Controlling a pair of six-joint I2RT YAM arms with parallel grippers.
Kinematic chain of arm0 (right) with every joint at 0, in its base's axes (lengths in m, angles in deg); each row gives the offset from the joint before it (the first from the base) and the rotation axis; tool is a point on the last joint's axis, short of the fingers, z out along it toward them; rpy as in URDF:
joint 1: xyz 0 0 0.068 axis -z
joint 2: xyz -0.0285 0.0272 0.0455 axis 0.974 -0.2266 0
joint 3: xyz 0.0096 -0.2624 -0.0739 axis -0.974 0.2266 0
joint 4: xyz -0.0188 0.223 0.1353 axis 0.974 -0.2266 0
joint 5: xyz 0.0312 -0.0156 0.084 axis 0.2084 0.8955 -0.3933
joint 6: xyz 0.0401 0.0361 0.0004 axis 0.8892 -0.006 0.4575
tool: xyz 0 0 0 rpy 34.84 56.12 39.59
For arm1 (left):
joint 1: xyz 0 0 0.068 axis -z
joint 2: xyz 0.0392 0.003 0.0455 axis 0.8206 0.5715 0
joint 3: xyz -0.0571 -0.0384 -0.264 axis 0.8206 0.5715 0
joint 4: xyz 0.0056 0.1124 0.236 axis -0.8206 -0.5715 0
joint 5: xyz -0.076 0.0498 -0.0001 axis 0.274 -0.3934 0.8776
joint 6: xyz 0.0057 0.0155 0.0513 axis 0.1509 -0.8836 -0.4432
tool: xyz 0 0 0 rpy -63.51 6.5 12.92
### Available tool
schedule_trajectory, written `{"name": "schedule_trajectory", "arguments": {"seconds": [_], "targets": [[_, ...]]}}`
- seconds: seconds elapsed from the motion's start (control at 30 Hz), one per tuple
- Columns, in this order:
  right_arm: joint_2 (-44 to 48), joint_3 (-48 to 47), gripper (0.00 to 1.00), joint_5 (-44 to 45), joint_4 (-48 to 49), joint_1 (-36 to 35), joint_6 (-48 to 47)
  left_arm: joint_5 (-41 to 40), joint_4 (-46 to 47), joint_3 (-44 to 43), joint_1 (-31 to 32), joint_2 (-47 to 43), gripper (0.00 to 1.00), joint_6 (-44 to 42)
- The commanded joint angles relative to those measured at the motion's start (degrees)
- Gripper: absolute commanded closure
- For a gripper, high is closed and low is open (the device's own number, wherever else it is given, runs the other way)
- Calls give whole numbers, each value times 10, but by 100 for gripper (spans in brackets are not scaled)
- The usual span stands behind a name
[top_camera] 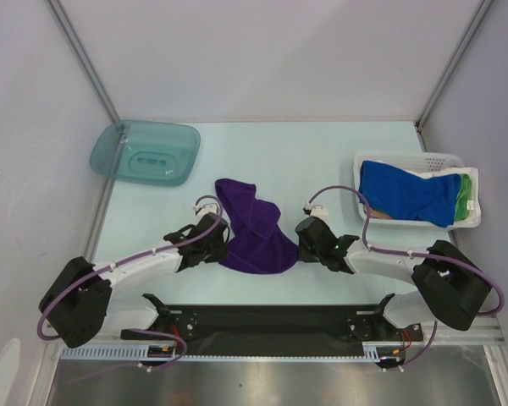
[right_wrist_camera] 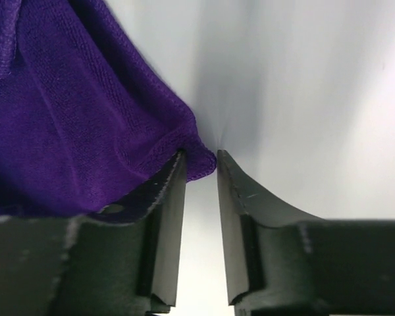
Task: Fold and stack the towels
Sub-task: Flatten out the crumpled towel
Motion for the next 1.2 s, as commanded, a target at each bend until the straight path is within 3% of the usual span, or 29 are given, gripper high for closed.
{"name": "schedule_trajectory", "arguments": {"seconds": [0.0, 0.23, 0.37, 0.57, 0.87, 1.17], "targets": [[-4, -17, 71, 1, 8, -5, 4, 10, 14, 15, 2, -26, 75, 10], [-8, -18, 78, 3, 8, -13, 8, 19, 23, 28, 2, -38, 81, -1], [-10, -19, 84, 4, 8, -17, 9, 33, 40, 28, 2, -35, 66, -9], [-8, -16, 91, 7, 3, -24, 12, 36, 29, 20, 2, -46, 59, -13], [-11, -13, 91, 12, 1, -27, 15, 65, 19, 83, 2, -71, 74, 33], [-3, -11, 91, 17, -4, -14, 8, 67, -67, 103, 5, -167, 77, 51]]}}
